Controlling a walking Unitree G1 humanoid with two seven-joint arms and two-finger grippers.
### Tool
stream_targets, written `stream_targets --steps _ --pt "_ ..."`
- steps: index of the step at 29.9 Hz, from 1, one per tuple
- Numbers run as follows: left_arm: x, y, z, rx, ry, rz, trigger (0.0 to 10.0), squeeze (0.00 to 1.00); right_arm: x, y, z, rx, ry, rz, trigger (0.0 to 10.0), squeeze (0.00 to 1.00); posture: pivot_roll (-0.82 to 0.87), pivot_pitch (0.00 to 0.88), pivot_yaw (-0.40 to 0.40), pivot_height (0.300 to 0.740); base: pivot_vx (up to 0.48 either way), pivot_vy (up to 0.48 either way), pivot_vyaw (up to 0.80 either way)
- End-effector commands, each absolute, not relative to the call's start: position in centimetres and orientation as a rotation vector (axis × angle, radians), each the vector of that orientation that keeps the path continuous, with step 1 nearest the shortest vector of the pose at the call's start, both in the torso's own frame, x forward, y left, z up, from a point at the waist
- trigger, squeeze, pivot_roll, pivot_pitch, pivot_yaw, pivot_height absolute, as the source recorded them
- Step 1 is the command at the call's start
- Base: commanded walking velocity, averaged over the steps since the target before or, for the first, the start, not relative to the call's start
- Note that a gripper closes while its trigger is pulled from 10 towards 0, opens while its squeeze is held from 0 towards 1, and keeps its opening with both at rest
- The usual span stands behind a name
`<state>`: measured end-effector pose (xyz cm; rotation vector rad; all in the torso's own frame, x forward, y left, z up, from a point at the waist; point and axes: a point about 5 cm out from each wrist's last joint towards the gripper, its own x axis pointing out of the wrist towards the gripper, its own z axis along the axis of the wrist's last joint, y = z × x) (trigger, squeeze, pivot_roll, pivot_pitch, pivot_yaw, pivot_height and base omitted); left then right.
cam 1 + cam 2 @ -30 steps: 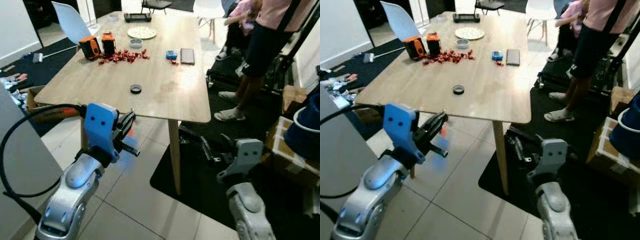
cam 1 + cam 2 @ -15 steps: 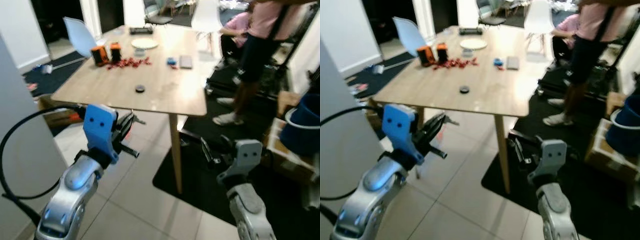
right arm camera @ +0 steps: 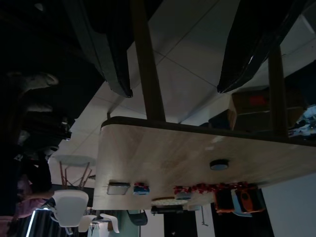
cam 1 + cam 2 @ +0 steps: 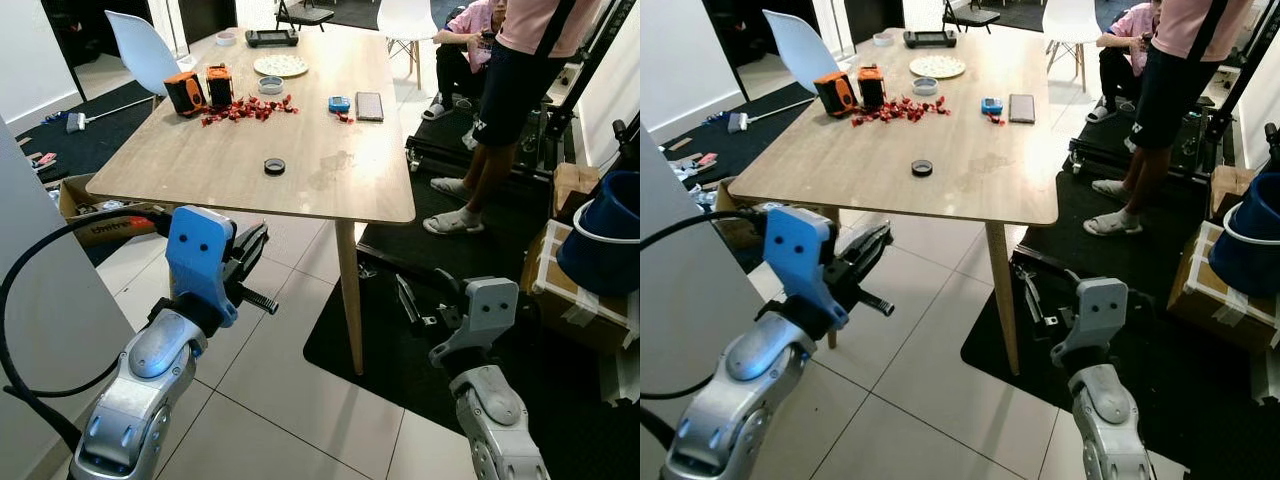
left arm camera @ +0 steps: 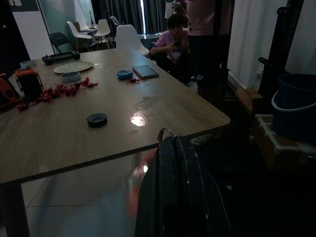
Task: Hang keys on a hook
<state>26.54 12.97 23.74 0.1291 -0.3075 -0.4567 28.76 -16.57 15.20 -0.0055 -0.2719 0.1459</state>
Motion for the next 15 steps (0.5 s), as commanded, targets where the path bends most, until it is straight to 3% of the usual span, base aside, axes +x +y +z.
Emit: stream_targets --steps 1,15 --pt "26.49 12.72 23.36 0.133 -0.295 -0.463 10.0 0.00 28.63 -16.64 14.74 -0.017 -0.252 0.144 10.0 0.00 0.10 0.148 -0.006 0.740 0.000 0.000 0.00" --pt "26.52 12.78 23.33 0.138 -0.294 -0.462 10.0 0.00 28.75 -16.59 14.75 -0.017 -0.251 0.150 10.0 0.00 0.10 0.143 -0.008 0.740 0.000 0.000 0.74"
